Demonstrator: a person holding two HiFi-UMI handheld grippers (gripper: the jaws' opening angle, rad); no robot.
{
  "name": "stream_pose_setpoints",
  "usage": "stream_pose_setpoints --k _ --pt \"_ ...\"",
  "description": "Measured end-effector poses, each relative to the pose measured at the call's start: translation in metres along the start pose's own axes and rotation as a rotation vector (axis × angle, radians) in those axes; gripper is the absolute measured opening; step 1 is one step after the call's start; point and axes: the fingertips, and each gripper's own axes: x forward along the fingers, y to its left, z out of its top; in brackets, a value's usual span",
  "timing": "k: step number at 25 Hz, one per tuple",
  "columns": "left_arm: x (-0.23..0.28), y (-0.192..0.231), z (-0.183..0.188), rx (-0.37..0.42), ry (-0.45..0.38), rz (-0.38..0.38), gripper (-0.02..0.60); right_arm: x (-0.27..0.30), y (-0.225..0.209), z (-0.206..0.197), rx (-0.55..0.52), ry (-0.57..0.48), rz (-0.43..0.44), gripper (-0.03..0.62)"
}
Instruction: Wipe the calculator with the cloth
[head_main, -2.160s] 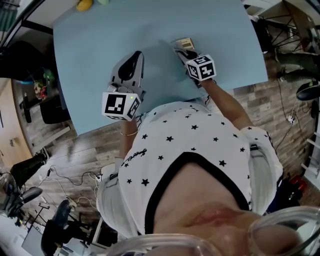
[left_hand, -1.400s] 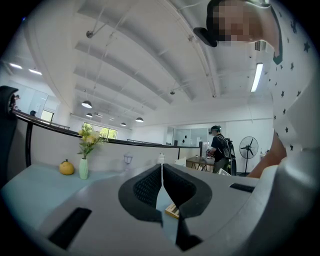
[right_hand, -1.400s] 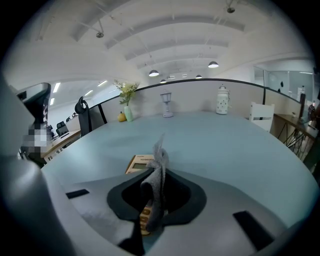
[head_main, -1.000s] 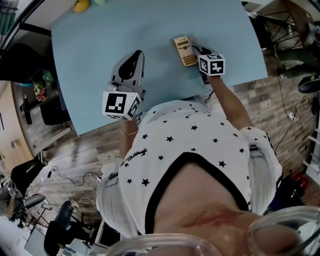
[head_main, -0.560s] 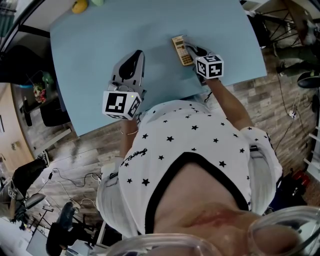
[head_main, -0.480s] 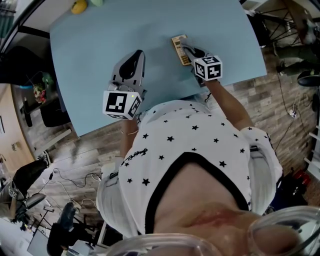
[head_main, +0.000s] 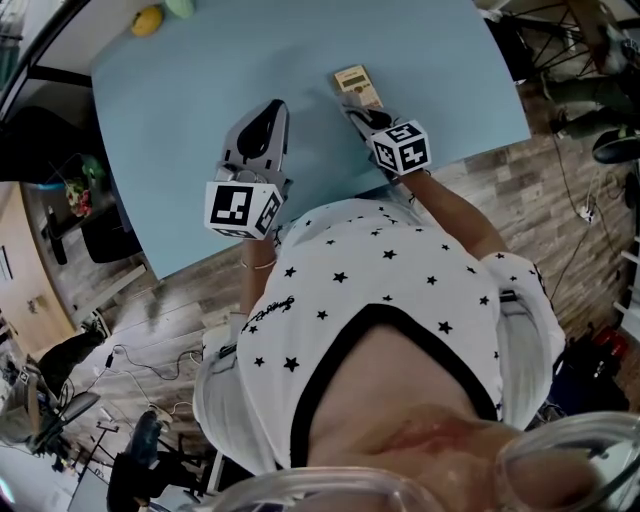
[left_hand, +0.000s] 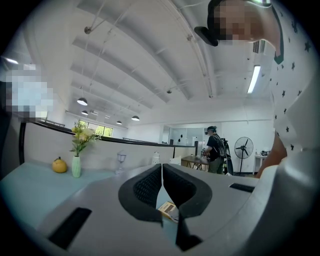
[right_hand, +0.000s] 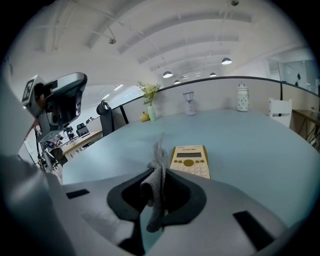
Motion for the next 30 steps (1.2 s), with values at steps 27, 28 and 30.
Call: stream_pose_setpoints --k 27,28,30 --pt "0.006 -0.011 0.000 0.012 0.013 -0.043 0.032 -0.036 -0.085 -0.019 0.170 -0.042 -0.231 0.048" --pt "0.006 -0.011 -0.001 0.012 0.014 -0.045 0.032 -0.036 -0.086 -0.021 0.174 -0.042 -0.231 0.048" --pt "0.006 -0.011 -0.001 0.011 0.015 -0.048 0.032 -0.035 -0.085 -0.022 0.176 -0.043 -0.230 0.048"
